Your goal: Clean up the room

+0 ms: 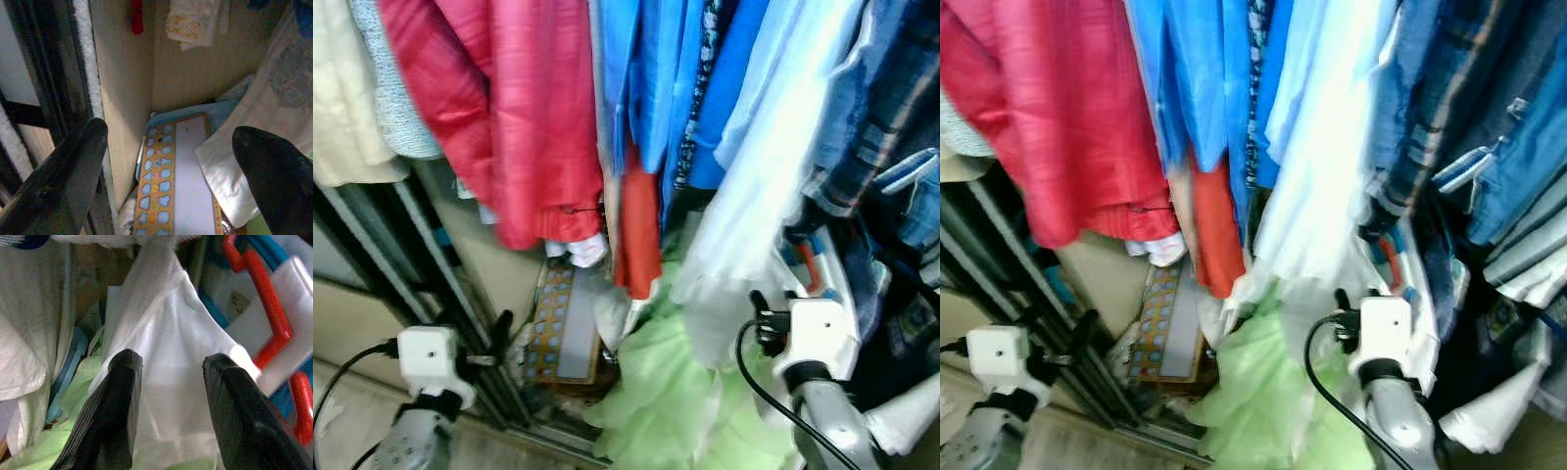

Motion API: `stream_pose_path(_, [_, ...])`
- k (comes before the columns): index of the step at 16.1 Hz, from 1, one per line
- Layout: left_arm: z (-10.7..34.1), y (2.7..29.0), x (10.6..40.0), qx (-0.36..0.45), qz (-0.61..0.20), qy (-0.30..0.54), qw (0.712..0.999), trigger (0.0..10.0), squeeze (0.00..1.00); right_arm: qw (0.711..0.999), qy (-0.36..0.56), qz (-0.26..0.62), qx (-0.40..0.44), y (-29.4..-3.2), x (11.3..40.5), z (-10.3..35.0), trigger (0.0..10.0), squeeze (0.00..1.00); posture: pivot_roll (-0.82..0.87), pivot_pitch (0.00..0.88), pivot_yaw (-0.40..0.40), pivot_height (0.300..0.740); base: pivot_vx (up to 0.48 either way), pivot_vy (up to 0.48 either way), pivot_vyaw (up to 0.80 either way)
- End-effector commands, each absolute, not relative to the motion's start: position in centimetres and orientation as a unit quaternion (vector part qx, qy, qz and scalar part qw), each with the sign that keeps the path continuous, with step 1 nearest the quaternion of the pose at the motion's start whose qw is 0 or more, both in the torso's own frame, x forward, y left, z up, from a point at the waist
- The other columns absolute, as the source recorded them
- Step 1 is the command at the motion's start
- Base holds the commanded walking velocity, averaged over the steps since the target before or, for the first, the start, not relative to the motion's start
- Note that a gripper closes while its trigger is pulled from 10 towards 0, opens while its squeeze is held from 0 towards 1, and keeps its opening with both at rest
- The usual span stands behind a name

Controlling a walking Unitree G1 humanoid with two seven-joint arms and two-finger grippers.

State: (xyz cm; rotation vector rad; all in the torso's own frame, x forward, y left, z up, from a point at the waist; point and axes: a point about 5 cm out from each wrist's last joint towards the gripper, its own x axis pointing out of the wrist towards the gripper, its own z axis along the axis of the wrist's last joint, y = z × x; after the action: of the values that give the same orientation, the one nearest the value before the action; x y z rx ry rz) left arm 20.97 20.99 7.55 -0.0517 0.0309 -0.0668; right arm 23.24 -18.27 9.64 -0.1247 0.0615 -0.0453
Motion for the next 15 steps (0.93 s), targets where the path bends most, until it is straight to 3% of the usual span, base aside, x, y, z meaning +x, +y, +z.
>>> stream_pose_path(1, [7.7, 20.8, 21.0, -0.03, -0.039, 0.019, 0.999, 10.0, 0.0, 0.998, 0.021, -0.006, -0.065, -17.5, 23.4, 10.1, 10.0, 0.0, 0.0, 0.0, -0.004, 0.74, 0.0, 0.0, 0.8])
stream_pose_path(9, [7.9, 19.3, 21.1, -0.035, -0.052, 0.023, 0.998, 10.0, 0.0, 0.997, 0.033, 0.012, -0.065, -17.4, 23.4, 10.1, 10.0, 0.0, 0.0, 0.0, -0.019, 0.74, 0.0, 0.0, 0.7])
stream_pose_path(15, [7.8, 19.5, 21.0, -0.041, -0.054, 0.034, 0.997, 10.0, 0.0, 0.997, 0.036, 0.015, -0.061, -17.4, 23.3, 9.9, 10.0, 0.0, 0.01, 0.002, -0.019, 0.74, 0.0, 0.0, 0.0])
